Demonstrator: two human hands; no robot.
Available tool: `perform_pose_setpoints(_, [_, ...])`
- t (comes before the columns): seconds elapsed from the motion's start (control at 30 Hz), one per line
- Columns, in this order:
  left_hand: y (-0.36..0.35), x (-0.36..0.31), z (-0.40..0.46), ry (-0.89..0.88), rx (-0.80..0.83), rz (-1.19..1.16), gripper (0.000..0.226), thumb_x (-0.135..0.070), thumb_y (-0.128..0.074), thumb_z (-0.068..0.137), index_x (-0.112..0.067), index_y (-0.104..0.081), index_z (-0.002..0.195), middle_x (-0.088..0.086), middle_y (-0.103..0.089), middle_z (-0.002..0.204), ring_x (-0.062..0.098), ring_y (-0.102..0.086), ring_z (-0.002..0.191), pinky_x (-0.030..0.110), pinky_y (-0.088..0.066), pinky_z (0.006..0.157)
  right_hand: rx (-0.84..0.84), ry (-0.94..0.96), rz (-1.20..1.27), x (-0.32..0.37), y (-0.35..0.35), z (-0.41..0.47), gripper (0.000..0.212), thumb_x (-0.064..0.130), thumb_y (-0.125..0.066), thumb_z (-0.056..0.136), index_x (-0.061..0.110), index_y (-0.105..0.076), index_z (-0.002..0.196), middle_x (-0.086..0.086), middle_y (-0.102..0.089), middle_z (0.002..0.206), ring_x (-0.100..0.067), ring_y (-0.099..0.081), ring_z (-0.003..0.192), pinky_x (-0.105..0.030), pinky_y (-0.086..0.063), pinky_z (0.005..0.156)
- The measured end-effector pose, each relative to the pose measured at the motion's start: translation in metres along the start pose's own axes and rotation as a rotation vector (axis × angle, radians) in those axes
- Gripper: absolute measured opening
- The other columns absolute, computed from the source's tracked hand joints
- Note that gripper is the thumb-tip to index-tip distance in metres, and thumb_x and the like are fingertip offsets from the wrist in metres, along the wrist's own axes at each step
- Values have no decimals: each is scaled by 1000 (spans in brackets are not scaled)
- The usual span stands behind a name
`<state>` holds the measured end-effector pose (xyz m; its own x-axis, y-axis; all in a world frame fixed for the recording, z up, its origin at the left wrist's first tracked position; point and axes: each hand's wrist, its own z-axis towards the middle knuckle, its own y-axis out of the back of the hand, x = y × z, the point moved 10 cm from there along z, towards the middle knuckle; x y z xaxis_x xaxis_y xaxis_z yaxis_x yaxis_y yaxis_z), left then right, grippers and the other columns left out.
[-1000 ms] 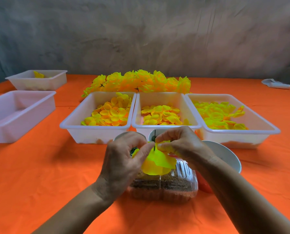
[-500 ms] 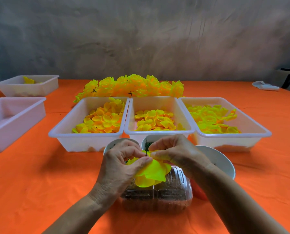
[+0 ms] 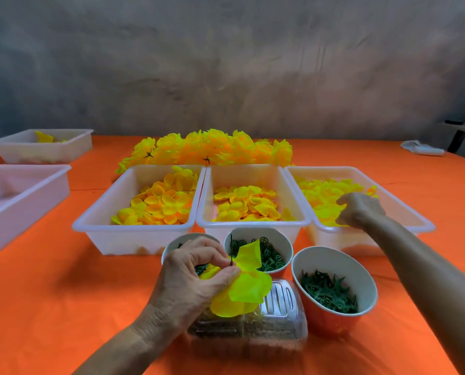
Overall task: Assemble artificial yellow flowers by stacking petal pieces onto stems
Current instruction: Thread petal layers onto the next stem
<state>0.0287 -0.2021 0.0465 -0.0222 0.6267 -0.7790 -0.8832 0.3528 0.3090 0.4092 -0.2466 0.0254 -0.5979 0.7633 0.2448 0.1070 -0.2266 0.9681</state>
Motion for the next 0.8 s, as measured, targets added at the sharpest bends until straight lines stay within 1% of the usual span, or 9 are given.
perform_pose_setpoints(0.1, [-4,4,0,3,47,-2,28,-9,-85,64,-29,-67,57,-16,-66,80,0,-61,77,10,-44,73,70,63,-32,3,-21,14,37,7,-61,81,12,-65,118,-14,-59,129,-30,-55,118,-32,-46,91])
perform_pose_setpoints(0.2, [-7,5,1,-3,89,-9,42,4,-80,65,-34,-63,62,-23,-64,82,-5,-57,78,6,-42,73,20,60,19,6,-23,16,25,5,-65,77,5,-71,101,-18,-67,112,-30,-62,107,-30,-47,80])
perform_pose_setpoints(0.3, [-7,6,0,15,79,-43,41,4,-79,67,-34,-64,61,-22,-64,80,-7,-58,75,5,-42,71,-35,53,67,7,-17,15,23,9,-72,74,8,-73,97,-17,-68,109,-31,-62,105,-30,-46,78])
perform_pose_setpoints(0.4, [-5,6,-2,41,60,-53,40,3,-80,66,-34,-67,61,-21,-65,78,-6,-58,74,6,-43,69,25,98,104,12,-23,13,17,8,-72,76,8,-75,92,-16,-70,105,-31,-63,102,-30,-46,78])
perform_pose_setpoints(0.53, [0,0,-3,0,-7,-9,18,-20,-80,63,-29,-65,56,-11,-66,77,0,-61,72,10,-43,70,-107,65,219,5,-11,8,7,1,-65,76,0,-72,76,-22,-71,82,-33,-65,86,-29,-43,65])
perform_pose_setpoints(0.63, [1,1,-2,10,-10,-8,14,-25,-77,63,-27,-65,57,-9,-65,76,4,-62,73,13,-45,70,-127,25,544,-5,-5,5,19,1,-64,74,10,-61,58,3,-62,43,-7,-64,51,-21,-41,47])
perform_pose_setpoints(0.67, [1,2,-2,11,-12,-16,14,-24,-78,63,-26,-65,56,-9,-65,75,5,-62,72,14,-45,70,-127,12,686,-9,-4,3,23,0,-65,74,11,-56,56,5,-58,38,-2,-60,42,-21,-41,44])
perform_pose_setpoints(0.73, [1,2,-2,7,-22,-24,15,-23,-77,62,-26,-64,55,-9,-65,74,4,-61,71,14,-45,69,-133,9,916,-16,0,-2,28,-5,-66,74,12,-51,57,4,-55,39,-1,-59,38,-19,-42,42])
perform_pose_setpoints(0.8, [0,1,-2,1,-20,-25,14,-23,-77,62,-23,-65,56,-9,-65,74,3,-61,70,13,-45,69,-112,18,1074,-18,4,-5,25,-8,-66,75,10,-52,66,2,-58,42,-1,-59,39,-13,-42,40])
